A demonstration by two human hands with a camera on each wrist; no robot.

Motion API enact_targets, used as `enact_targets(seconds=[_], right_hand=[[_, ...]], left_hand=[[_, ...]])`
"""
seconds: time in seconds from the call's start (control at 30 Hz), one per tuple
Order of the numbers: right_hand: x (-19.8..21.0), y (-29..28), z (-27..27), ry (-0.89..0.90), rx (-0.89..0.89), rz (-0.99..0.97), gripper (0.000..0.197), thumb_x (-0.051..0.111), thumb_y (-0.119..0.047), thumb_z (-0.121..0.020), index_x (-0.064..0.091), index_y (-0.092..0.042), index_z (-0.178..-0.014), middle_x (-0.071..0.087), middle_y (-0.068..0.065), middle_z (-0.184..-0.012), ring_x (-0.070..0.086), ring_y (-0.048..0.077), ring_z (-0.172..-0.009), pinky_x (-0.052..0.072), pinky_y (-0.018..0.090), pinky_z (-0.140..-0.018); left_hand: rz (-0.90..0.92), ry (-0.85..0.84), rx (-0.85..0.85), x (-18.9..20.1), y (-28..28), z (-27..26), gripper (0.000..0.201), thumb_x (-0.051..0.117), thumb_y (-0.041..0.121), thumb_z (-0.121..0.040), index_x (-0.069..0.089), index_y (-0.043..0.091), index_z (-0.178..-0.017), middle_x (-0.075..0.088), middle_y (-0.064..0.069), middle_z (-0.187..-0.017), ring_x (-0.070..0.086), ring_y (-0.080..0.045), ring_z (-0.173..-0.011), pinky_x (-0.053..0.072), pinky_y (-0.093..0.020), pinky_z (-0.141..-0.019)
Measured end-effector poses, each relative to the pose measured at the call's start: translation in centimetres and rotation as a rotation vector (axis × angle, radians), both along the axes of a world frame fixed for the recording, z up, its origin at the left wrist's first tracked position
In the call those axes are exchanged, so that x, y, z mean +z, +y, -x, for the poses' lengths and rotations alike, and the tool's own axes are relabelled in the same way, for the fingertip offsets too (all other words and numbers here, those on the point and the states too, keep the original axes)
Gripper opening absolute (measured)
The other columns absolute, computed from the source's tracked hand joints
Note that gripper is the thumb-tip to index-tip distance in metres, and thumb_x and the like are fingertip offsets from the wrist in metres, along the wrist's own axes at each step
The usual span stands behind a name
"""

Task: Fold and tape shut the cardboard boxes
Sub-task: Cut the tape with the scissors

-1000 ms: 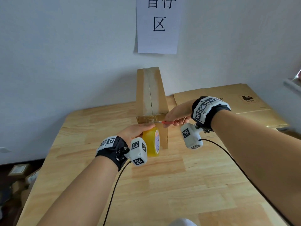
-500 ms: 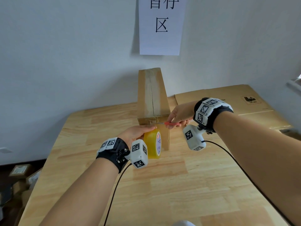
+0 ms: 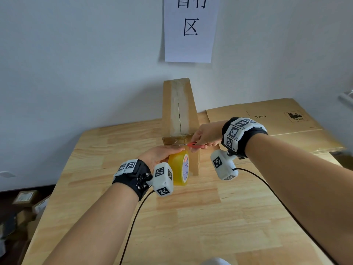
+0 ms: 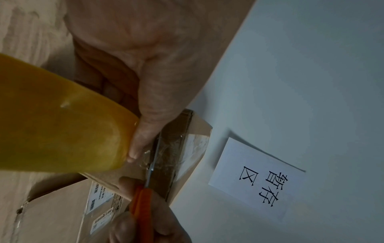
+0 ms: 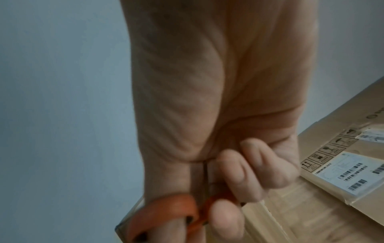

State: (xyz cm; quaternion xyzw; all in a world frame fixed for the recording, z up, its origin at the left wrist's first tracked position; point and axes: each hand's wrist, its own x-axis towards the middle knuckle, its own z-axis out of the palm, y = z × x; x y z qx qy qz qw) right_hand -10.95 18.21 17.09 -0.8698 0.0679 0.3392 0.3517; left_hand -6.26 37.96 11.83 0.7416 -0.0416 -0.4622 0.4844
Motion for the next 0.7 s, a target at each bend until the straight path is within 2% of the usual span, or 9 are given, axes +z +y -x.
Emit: enact_targets(seconds=[0.07, 0.13, 0.17, 0.23, 0.3, 0.4, 0.53, 0.63, 0.7], right_hand=[[0.0, 0.4, -0.1, 0.024, 0.002, 0.004, 0.034, 0.07, -0.037, -0.082, 0.07, -0.01, -0.102, 0.046, -0.006, -0.058, 0.029, 0.007, -0.047, 0.023, 0.017, -0.043], [0.0, 0.8, -0.3, 0.018, 0.018, 0.024, 0.038, 0.069, -0.044, -0.08, 0.069, -0.013, -0.102, 0.045, -0.006, -0.059, 0.028, 0.007, -0.047, 0.024, 0.015, -0.04], [-0.1, 0.9, -0.3, -0.001, 0.032, 0.036, 0.041, 0.069, -0.045, -0.079, 0.069, -0.012, -0.102, 0.045, -0.005, -0.06, 0.028, 0.007, -0.046, 0.025, 0.014, -0.038], [-0.4, 1.1, -0.4, -0.023, 0.039, 0.035, 0.045, 0.07, -0.044, -0.08, 0.067, -0.006, -0.106, 0.047, -0.005, -0.06, 0.029, 0.005, -0.043, 0.026, 0.01, -0.035], [-0.7, 1.3, -0.4, -0.047, 0.039, 0.021, 0.042, 0.07, -0.041, -0.081, 0.069, -0.008, -0.106, 0.051, -0.004, -0.062, 0.03, 0.004, -0.042, 0.027, 0.009, -0.035], [-0.5, 1.1, -0.4, -0.053, 0.033, -0.093, 0.033, 0.067, -0.037, -0.084, 0.071, -0.011, -0.103, 0.054, -0.004, -0.062, 0.029, 0.004, -0.041, 0.024, 0.012, -0.039], [-1.4, -0.4, 1.3, 0.026, -0.109, -0.274, 0.036, 0.065, -0.037, -0.084, 0.069, -0.01, -0.106, 0.064, -0.002, -0.071, 0.035, 0.004, -0.045, 0.026, 0.013, -0.041], [-4.3, -2.4, 3.8, 0.084, -0.276, -0.287, 0.037, 0.071, -0.035, -0.079, 0.07, -0.008, -0.105, 0.064, 0.001, -0.077, 0.04, 0.005, -0.052, 0.031, 0.017, -0.051], [-6.8, -3.7, 5.7, 0.152, -0.343, -0.209, 0.042, 0.076, -0.04, -0.072, 0.071, -0.01, -0.101, 0.066, 0.002, -0.08, 0.046, 0.01, -0.06, 0.035, 0.021, -0.063]], left_hand=[[-0.004, 0.01, -0.013, 0.0, 0.1, -0.2, 0.034, 0.067, 0.037, -0.087, 0.065, 0.024, -0.119, 0.071, -0.006, -0.107, 0.071, -0.02, -0.089, 0.057, -0.028, -0.065], [0.018, 0.043, -0.035, -0.2, 0.2, -0.5, 0.038, 0.069, 0.038, -0.085, 0.065, 0.028, -0.121, 0.069, -0.004, -0.115, 0.068, -0.021, -0.101, 0.057, -0.036, -0.081], [0.017, 0.046, -0.03, -0.2, 0.3, -0.6, 0.038, 0.07, 0.038, -0.084, 0.065, 0.029, -0.121, 0.069, -0.003, -0.116, 0.067, -0.022, -0.103, 0.056, -0.037, -0.082], [0.001, 0.025, 0.002, -0.1, 0.3, -0.5, 0.036, 0.07, 0.035, -0.084, 0.065, 0.026, -0.119, 0.071, -0.004, -0.11, 0.069, -0.022, -0.097, 0.056, -0.031, -0.071], [-0.003, 0.0, 0.011, -0.1, 0.1, -0.2, 0.035, 0.07, 0.029, -0.085, 0.066, 0.02, -0.118, 0.072, -0.006, -0.107, 0.07, -0.02, -0.091, 0.055, -0.027, -0.064], [-0.017, -0.02, 0.008, -0.5, 0.2, 0.2, 0.029, 0.069, 0.023, -0.086, 0.066, 0.013, -0.112, 0.071, -0.008, -0.1, 0.068, -0.019, -0.08, 0.054, -0.027, -0.062], [-0.031, 0.004, 0.032, -1.4, 0.9, 0.2, 0.028, 0.07, 0.022, -0.085, 0.067, 0.015, -0.112, 0.07, -0.006, -0.101, 0.067, -0.016, -0.077, 0.054, -0.026, -0.057], [-0.016, 0.036, 0.048, -1.9, 1.4, 0.4, 0.03, 0.07, 0.019, -0.084, 0.067, 0.014, -0.114, 0.07, -0.008, -0.104, 0.067, -0.017, -0.077, 0.054, -0.026, -0.056], [-0.02, 0.036, 0.032, -2.0, 1.6, 0.5, 0.033, 0.07, 0.018, -0.084, 0.066, 0.014, -0.117, 0.07, -0.009, -0.108, 0.066, -0.018, -0.078, 0.054, -0.026, -0.055]])
